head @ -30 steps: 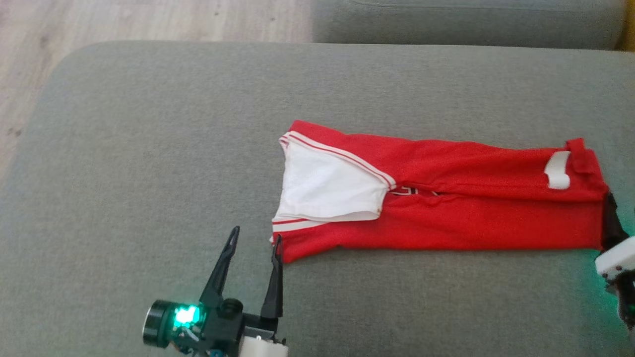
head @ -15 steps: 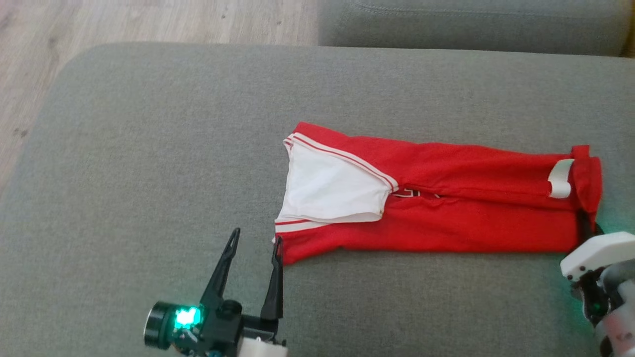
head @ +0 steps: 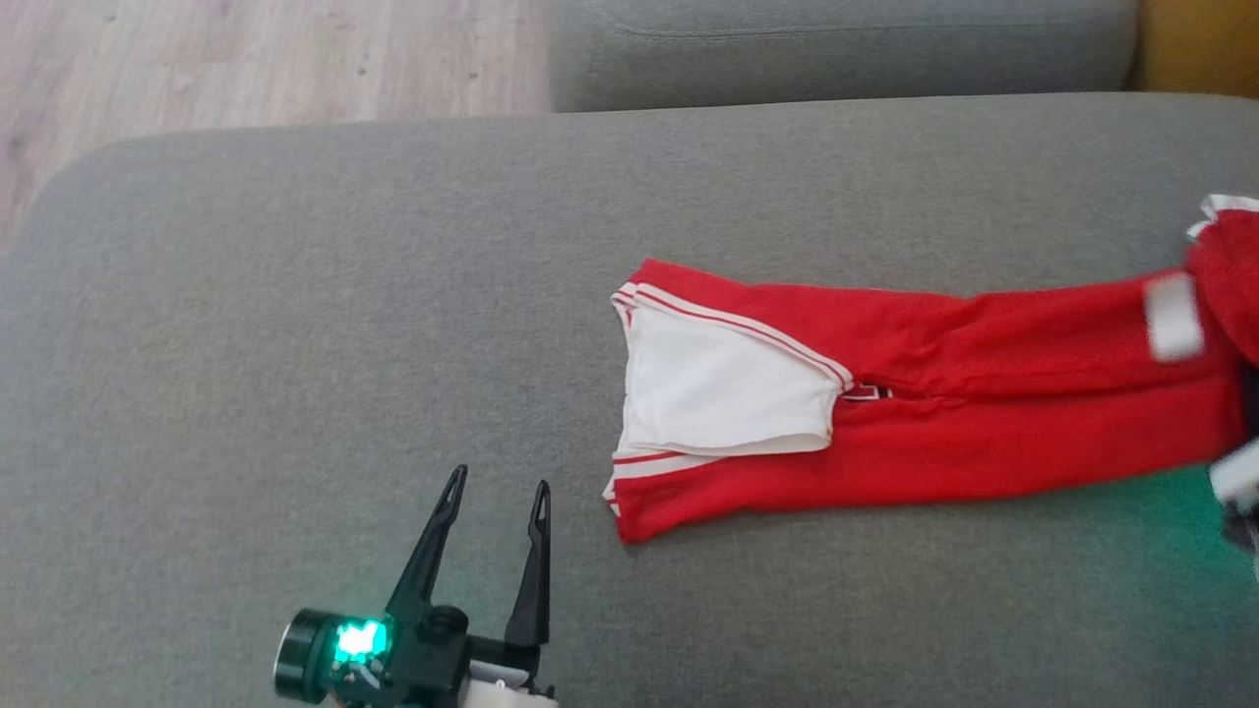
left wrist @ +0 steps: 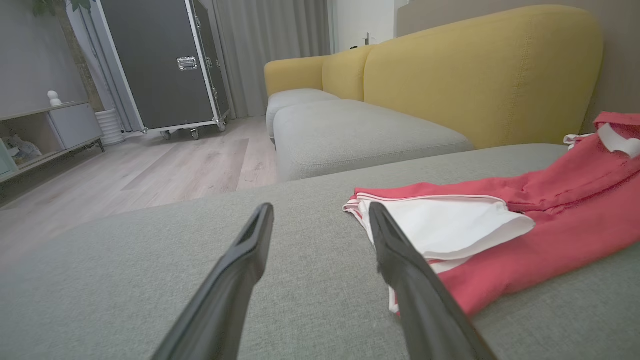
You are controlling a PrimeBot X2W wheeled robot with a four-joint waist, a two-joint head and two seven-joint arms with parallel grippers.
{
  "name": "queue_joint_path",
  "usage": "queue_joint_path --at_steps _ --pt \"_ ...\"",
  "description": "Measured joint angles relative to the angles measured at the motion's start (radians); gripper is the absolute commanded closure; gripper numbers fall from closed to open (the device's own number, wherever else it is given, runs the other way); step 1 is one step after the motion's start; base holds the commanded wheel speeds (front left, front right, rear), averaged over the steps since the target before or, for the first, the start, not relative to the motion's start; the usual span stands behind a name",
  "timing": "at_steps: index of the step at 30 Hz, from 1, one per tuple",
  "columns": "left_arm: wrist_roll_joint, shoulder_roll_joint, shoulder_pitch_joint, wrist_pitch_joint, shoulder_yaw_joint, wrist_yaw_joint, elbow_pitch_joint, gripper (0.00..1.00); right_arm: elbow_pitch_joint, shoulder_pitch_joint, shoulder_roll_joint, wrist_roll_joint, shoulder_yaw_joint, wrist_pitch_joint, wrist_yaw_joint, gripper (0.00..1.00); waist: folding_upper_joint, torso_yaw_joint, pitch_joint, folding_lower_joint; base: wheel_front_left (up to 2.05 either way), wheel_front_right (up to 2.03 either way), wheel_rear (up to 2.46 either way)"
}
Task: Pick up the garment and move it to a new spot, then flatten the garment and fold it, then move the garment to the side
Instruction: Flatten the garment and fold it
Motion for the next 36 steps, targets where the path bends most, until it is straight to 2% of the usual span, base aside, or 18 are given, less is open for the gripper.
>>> queue_joint_path --at_steps 7,15,20,25,32,36 --pt "0.014 -0.022 0.002 0.0 0.01 -0.022 0.01 0.0 -0.318 0.03 0.048 0.161 0.006 0.143 0.0 1.0 0.0 -0.019 -0.019 0.0 0.0 0.0 0.0" --pt "0.022 -0.035 0.021 0.0 0.026 -0.045 0.022 0.0 -0.509 0.089 0.182 0.179 0.054 0.232 0.0 1.0 0.0 0.01 -0.045 -0.0001 0.0 0.0 0.0" --pt "0.03 -0.048 0.022 0.0 0.031 -0.062 0.027 0.0 -0.522 0.088 0.289 0.123 0.086 0.252 0.0 1.0 0.0 0.043 -0.05 0.0 0.0 0.0 0.0" --pt "0.031 -0.055 0.022 0.0 0.035 -0.072 0.032 0.0 -0.47 0.082 0.388 0.072 0.1 0.253 0.0 1.0 0.0 0.078 -0.05 0.0 0.0 0.0 0.0" --pt "0.04 -0.067 0.022 0.0 0.043 -0.087 0.04 0.0 -0.365 0.038 0.42 0.066 0.155 0.223 0.0 1.0 0.0 0.115 -0.047 0.0 0.0 0.0 0.0" --pt "0.047 -0.072 0.022 0.0 0.052 -0.093 0.043 0.0 -0.332 0.01 0.421 0.153 0.243 0.17 0.0 1.0 0.0 0.128 -0.049 0.0 0.0 0.0 0.0"
